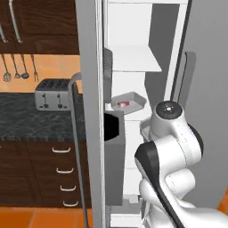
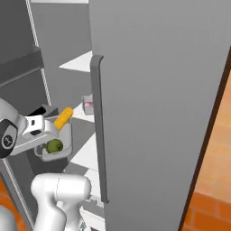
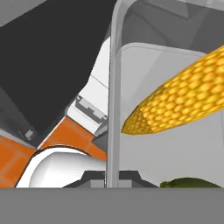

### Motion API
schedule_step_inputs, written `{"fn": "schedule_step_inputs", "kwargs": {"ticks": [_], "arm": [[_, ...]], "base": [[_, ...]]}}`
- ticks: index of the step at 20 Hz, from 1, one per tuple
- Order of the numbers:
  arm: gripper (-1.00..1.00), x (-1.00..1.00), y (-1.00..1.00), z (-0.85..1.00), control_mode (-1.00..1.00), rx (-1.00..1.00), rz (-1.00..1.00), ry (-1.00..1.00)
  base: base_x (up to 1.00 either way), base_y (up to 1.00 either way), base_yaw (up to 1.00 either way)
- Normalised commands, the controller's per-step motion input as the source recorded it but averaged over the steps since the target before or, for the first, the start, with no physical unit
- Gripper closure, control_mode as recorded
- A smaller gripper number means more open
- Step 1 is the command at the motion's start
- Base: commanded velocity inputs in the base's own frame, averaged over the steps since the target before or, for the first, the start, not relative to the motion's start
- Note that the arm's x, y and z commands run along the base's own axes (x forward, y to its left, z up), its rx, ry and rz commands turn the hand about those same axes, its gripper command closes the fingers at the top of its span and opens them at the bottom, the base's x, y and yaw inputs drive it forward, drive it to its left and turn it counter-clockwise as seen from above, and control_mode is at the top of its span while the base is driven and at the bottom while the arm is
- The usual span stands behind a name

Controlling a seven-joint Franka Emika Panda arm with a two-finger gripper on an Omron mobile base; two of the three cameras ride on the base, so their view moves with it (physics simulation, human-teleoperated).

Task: Take the meat container that has the steak and place it on the second highest rack of the freezer. Then take the vegetable container that has the corn and lime and place it on the highest rack of the freezer.

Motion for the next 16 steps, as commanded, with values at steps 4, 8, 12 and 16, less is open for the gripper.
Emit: {"fn": "schedule_step_inputs", "kwargs": {"ticks": [4,8,12,16], "arm": [[1.0,0.0,0.0,0.0,1.0,0.0,0.0,0.0],[1.0,0.0,0.0,0.0,1.0,0.0,0.0,0.0],[1.0,0.0,0.0,0.0,1.0,0.0,0.0,0.0],[1.0,0.0,0.0,0.0,1.0,0.0,0.0,0.0]], "base": [[0.47,-0.23,0.35],[0.09,-0.42,0.39],[0.44,-0.29,0.36],[0.52,-0.32,0.2]]}}
